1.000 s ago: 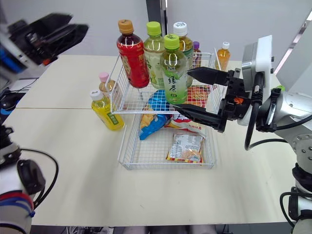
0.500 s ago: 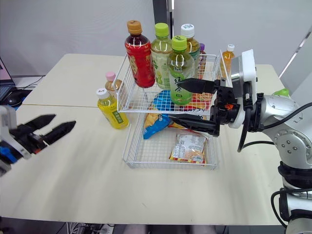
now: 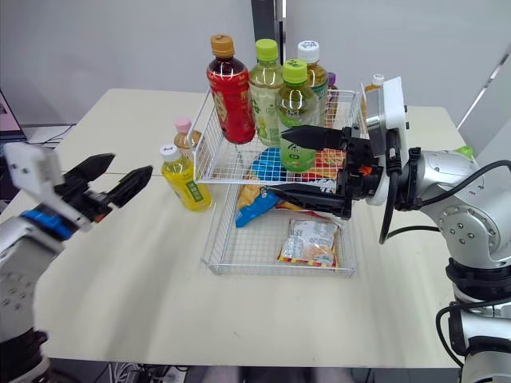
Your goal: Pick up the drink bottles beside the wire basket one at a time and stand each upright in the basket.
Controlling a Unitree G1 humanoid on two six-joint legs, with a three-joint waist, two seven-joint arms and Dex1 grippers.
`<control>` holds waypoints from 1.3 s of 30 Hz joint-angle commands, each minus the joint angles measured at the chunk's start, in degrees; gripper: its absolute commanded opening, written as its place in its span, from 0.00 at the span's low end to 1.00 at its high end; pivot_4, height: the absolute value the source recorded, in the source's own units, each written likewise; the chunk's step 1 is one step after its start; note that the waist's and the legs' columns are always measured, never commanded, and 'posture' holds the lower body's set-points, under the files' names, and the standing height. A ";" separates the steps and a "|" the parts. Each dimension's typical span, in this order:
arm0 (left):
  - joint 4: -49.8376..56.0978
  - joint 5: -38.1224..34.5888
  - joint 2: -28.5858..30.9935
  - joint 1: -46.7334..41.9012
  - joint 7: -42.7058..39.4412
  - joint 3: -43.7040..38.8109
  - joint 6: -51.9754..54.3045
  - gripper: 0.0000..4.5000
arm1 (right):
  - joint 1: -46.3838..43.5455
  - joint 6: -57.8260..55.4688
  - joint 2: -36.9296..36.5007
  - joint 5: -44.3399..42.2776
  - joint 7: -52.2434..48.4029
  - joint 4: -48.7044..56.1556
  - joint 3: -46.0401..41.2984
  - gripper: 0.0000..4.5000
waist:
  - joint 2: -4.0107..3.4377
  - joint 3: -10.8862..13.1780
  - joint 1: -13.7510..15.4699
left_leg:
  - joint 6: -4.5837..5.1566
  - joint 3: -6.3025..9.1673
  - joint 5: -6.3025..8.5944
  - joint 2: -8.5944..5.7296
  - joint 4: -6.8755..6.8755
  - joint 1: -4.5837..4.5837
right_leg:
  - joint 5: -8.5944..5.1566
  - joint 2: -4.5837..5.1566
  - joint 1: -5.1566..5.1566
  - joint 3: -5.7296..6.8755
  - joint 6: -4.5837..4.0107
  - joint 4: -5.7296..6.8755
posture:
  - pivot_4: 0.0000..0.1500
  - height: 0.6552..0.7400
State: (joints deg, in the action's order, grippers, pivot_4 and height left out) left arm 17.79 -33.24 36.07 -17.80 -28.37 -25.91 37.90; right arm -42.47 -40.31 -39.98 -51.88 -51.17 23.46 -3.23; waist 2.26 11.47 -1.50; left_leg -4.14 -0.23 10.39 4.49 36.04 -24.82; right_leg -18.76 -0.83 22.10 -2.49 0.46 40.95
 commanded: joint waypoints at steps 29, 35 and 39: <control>-19.89 11.64 -1.33 -14.45 -1.65 10.90 -12.05 0.31 | -2.34 2.93 1.20 5.36 0.91 -0.88 -1.43 1.00 | 0.00 0.00 -0.36 | 0.00 -0.05 0.00 0.04 -0.03 -0.02 | 0.00 -0.04 0.07 -0.01 0.00 0.04 | 1.00 1.00; -16.06 5.56 3.18 -15.37 -6.09 6.36 -8.46 0.31 | -3.11 3.36 2.22 5.69 0.38 -2.30 -0.96 1.00 | 0.00 0.01 -0.47 | 0.00 -0.06 0.00 0.07 -0.04 -0.03 | 0.00 -0.06 0.12 -0.02 0.00 0.04 | 1.00 1.00; -16.18 0.79 10.15 -18.71 -10.57 2.88 -4.10 0.31 | -2.80 3.03 2.98 5.47 0.20 -2.35 -0.57 1.00 | 0.05 0.05 -0.38 | -0.01 -0.02 0.00 0.08 -0.05 -0.10 | 0.00 -0.06 0.18 0.04 0.00 0.03 | 1.00 1.00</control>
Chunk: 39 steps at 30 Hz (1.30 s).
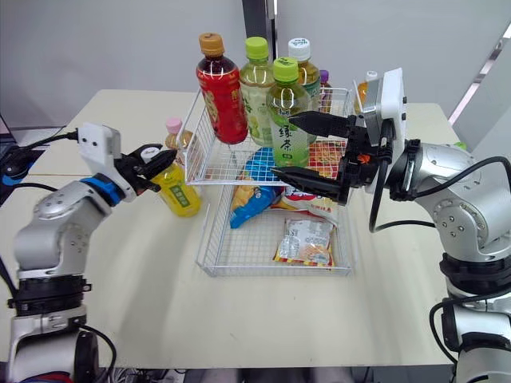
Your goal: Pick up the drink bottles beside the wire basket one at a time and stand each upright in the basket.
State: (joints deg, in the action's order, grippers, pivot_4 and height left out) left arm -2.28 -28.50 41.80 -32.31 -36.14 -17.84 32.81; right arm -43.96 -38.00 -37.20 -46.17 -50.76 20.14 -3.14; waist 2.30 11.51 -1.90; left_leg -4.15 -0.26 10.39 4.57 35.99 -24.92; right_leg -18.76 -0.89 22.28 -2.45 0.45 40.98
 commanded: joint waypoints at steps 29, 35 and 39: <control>-13.57 -10.91 2.84 -47.83 -27.65 11.03 14.88 0.31 | 0.46 0.89 0.52 2.01 4.03 2.81 -3.44 1.00 | 0.01 0.09 0.01 | 0.00 -0.06 0.00 -0.02 0.01 -0.06 | -0.02 -0.01 0.06 -0.02 0.01 0.02 | 1.00 1.00; -12.78 -6.61 -2.46 -45.49 -27.78 14.68 9.11 0.31 | 2.14 -0.30 -0.29 0.99 5.75 5.72 -4.75 1.00 | 0.01 0.09 0.04 | -0.01 -0.09 -0.01 -0.03 0.02 -0.06 | -0.02 -0.02 0.06 -0.06 0.00 0.00 | 1.00 1.00; -12.79 -4.81 -5.61 -44.59 -28.85 16.56 6.10 0.31 | 2.98 -0.61 -0.65 0.49 6.64 7.14 -5.19 1.00 | 0.01 0.09 0.20 | -0.01 -0.09 -0.01 -0.05 0.02 -0.07 | -0.02 -0.01 0.05 -0.06 0.00 0.00 | 1.00 1.00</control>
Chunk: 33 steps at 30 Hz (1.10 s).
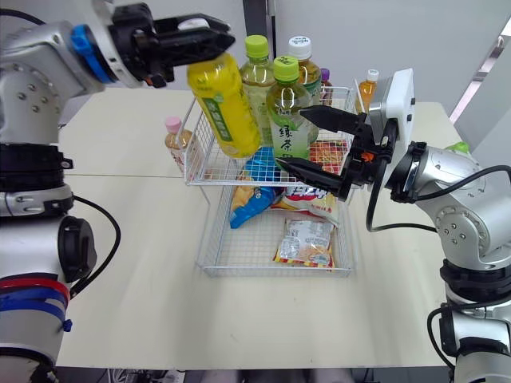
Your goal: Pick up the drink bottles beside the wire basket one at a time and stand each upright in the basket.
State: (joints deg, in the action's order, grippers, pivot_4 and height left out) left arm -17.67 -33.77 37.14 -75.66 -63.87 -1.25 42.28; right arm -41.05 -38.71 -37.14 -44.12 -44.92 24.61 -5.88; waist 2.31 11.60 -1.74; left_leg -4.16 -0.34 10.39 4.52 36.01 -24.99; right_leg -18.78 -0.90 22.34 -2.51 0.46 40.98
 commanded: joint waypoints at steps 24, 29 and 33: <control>2.63 1.55 -3.60 0.37 -0.40 -3.48 -4.10 1.00 | 1.19 -0.50 -3.14 -4.87 1.61 4.40 -3.59 1.00 | 0.00 0.00 -0.13 | 0.01 0.01 0.00 -0.02 0.02 0.00 | 0.00 -0.01 -0.03 -0.01 0.00 0.01 | 1.00 1.00; 4.32 -0.70 1.74 1.85 4.06 -9.82 0.49 1.00 | 0.25 -0.65 -3.04 -5.19 0.33 3.44 -2.99 1.00 | -0.01 0.00 -0.25 | 0.01 0.02 0.00 -0.01 0.02 0.02 | 0.00 -0.01 -0.03 -0.01 0.00 0.01 | 1.00 1.00; 6.63 1.12 6.53 7.61 9.89 -14.21 -0.62 1.00 | -0.50 -0.74 -3.08 -5.04 -1.23 2.34 -2.13 1.00 | -0.07 -0.04 -0.50 | 0.01 0.00 0.00 0.02 0.00 0.11 | 0.00 -0.01 -0.05 -0.04 0.00 0.03 | 1.00 1.00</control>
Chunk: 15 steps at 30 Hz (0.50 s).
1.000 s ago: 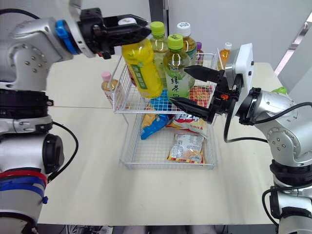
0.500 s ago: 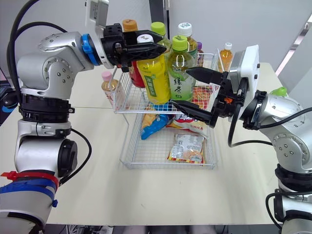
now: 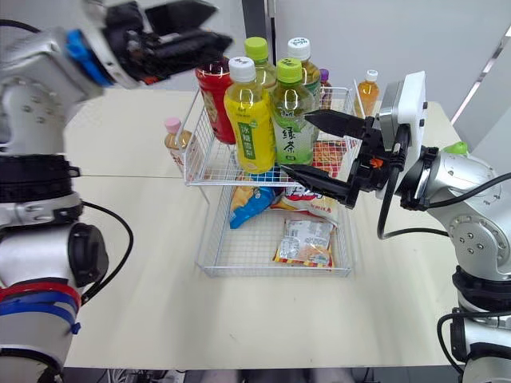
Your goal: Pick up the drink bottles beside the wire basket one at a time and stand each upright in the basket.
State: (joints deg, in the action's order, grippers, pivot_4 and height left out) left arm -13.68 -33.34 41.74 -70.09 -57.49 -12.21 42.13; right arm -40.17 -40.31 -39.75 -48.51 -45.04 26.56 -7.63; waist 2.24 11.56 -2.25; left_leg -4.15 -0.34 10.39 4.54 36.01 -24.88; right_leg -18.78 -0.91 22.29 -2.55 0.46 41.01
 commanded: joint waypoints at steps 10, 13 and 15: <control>21.55 -1.21 8.24 35.35 13.77 -22.10 3.50 1.00 | -5.01 1.12 2.17 -0.40 -7.36 -4.80 3.89 1.00 | 0.01 0.00 0.15 | 0.00 -0.04 0.00 0.03 0.00 0.00 | 0.00 0.08 -0.02 0.00 0.00 -0.02 | 1.00 1.00; 25.28 -1.82 6.03 46.18 14.43 -26.26 2.56 1.00 | -5.63 0.74 2.75 -0.54 -9.60 -5.79 5.31 1.00 | 0.01 0.00 0.35 | -0.01 0.02 0.00 0.06 0.01 0.01 | 0.00 0.08 -0.01 0.06 -0.01 -0.02 | 1.00 1.00; 27.97 -2.51 3.05 52.45 15.50 -28.55 1.50 1.00 | -5.42 0.00 2.94 -1.20 -11.20 -5.72 6.17 1.00 | 0.02 -0.01 0.36 | 0.00 0.00 0.00 0.06 0.01 0.03 | 0.01 0.09 -0.04 0.05 -0.01 0.00 | 1.00 1.00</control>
State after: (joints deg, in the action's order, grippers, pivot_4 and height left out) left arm 10.75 -34.60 45.60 -19.11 -42.84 -37.97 45.39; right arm -44.64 -40.42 -36.75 -48.52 -54.73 19.85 -1.14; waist 2.26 11.55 -1.89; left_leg -4.15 -0.32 10.39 4.58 36.03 -24.84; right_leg -18.77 -0.79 22.22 -2.49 0.45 41.01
